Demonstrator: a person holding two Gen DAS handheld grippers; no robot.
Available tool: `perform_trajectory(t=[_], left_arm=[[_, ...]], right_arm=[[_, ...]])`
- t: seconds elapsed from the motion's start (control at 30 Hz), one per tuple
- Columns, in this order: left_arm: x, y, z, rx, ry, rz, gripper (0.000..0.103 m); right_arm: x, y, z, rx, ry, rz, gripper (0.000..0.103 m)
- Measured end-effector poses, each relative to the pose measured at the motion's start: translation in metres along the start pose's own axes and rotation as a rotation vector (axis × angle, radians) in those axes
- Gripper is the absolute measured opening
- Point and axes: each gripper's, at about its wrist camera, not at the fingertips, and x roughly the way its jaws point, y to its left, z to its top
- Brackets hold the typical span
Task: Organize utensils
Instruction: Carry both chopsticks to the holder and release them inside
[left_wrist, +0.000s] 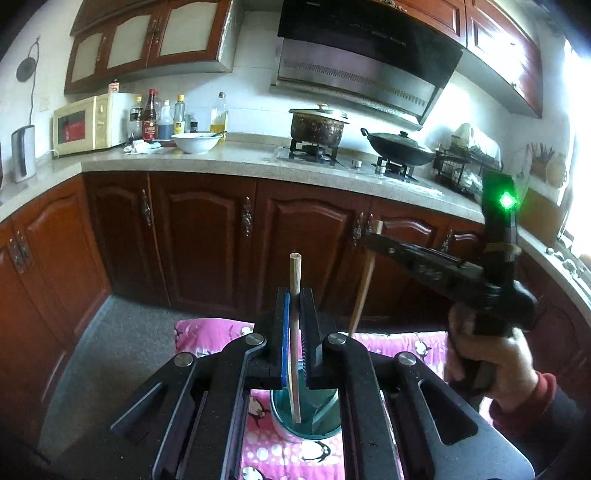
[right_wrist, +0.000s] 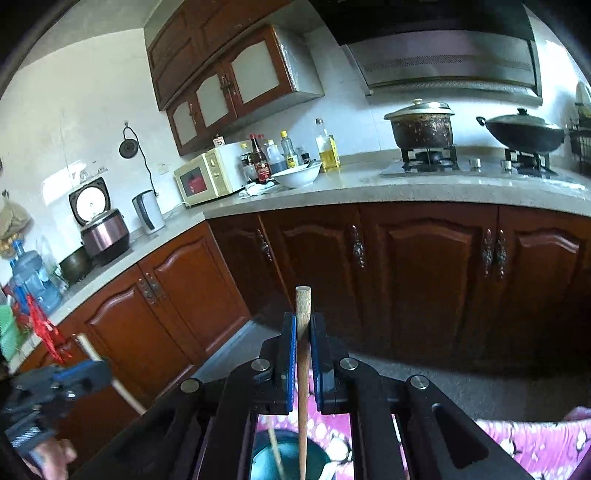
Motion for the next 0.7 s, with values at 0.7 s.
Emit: perform_trajectory(t=[0.7], left_arm=[[0.095,-0.004,-0.092,-0.028,0.197,0.098,0.016]], right_arm=[[0.060,-0.027,-0.080,0.017,0.204,0.014,0.006]])
